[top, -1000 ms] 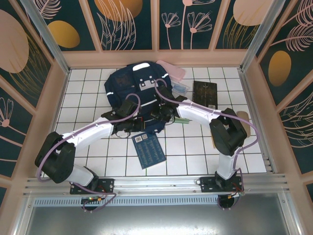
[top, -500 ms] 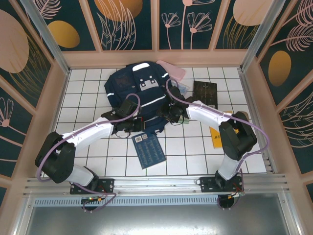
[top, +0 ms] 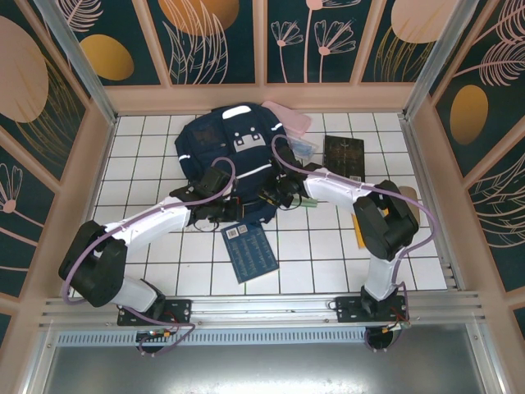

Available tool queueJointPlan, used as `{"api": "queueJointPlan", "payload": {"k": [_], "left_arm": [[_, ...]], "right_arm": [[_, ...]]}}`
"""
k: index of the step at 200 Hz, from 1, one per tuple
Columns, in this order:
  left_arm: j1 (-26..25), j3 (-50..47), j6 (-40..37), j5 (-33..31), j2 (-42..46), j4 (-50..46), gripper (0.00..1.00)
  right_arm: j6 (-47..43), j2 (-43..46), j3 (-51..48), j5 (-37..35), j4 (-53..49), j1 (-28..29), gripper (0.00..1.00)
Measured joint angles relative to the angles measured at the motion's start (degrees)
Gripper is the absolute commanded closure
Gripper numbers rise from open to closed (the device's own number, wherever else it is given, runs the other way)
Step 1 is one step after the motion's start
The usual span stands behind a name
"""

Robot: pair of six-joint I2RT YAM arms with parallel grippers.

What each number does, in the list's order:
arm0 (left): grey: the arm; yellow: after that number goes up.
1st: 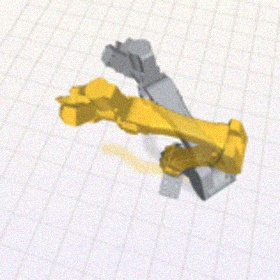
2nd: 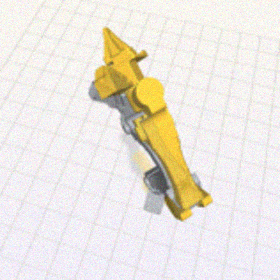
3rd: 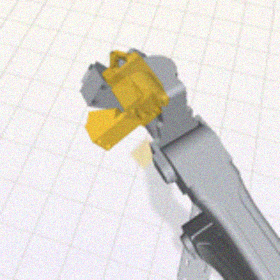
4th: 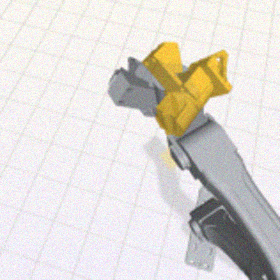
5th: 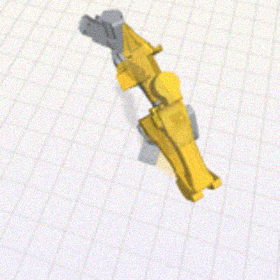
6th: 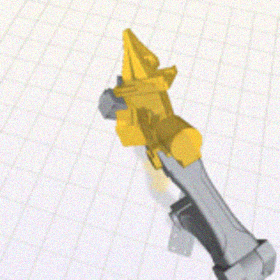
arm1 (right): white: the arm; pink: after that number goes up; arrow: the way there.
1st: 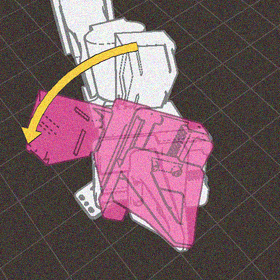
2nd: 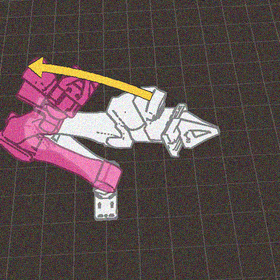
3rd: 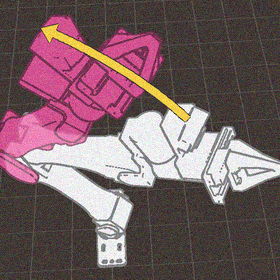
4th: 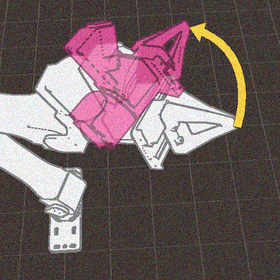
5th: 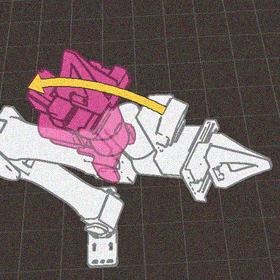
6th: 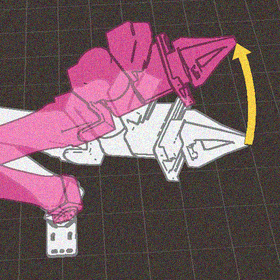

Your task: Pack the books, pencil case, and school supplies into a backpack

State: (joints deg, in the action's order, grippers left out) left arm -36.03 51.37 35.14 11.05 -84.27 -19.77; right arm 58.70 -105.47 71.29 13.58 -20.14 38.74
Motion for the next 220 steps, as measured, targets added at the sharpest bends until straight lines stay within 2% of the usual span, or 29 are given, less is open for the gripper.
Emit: {"api": "queueJointPlan", "payload": {"k": [58, 105, 147, 220], "left_arm": [[0.5, 1.6, -1.4, -9.7, 0.0, -6.4, 1.0], [10.4, 2.5, -2.9, -14.9, -2.2, -11.6, 1.0], [17.3, 10.1, -4.6, -17.8, -9.5, -14.7, 1.0], [24.0, 23.8, -5.1, -17.3, -25.0, -16.5, 1.0]], "right_arm": [[-1.4, 1.6, 0.0, -1.6, -1.2, -0.2, 1.0], [-3.6, 5.6, -1.7, -2.0, -1.7, -2.1, 1.0], [-5.9, 7.6, -2.5, -1.7, -1.7, -2.1, 1.0], [-8.9, 8.2, -3.6, -0.5, 2.8, -2.1, 1.0]]}}
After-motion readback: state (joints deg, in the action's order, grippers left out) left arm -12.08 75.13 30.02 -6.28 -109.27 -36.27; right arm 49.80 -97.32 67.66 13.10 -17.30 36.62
